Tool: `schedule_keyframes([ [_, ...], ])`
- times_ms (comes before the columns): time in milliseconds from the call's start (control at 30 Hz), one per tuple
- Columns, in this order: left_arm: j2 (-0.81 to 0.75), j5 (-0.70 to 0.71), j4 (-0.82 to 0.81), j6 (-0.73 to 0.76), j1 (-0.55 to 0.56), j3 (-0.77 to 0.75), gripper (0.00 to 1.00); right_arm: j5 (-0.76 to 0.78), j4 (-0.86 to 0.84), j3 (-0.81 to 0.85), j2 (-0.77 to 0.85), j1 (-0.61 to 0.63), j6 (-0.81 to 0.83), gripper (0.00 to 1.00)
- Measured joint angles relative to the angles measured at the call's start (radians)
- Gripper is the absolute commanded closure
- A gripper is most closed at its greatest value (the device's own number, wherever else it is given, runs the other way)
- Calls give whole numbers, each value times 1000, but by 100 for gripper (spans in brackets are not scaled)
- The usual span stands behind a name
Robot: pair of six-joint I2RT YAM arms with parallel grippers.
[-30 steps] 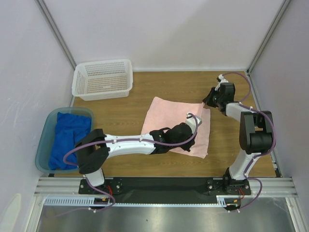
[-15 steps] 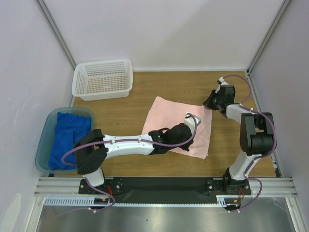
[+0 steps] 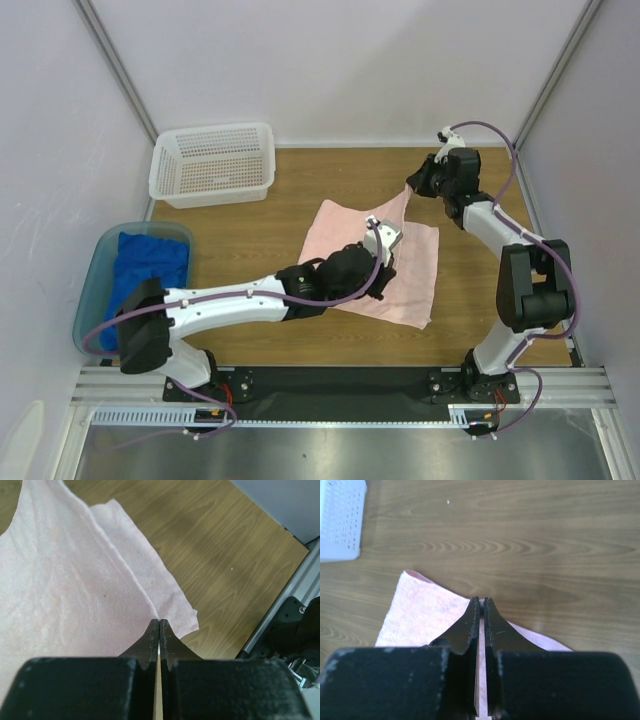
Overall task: Fold and stack the towels
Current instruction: Fold the towel
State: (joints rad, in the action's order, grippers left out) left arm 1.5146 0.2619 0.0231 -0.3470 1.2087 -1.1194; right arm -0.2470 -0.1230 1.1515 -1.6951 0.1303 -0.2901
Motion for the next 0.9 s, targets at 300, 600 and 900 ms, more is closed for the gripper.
schedule_keyframes([
  [300, -37, 0, -38, 19, 0, 21, 100, 22, 38, 37, 15, 5, 8, 100],
  [600, -35, -23, -61, 14, 0, 47, 100, 56, 51, 17, 50, 5, 31, 100],
  [900, 53, -101, -93, -4, 0, 47, 100, 79, 53, -80, 53, -39, 42, 100],
])
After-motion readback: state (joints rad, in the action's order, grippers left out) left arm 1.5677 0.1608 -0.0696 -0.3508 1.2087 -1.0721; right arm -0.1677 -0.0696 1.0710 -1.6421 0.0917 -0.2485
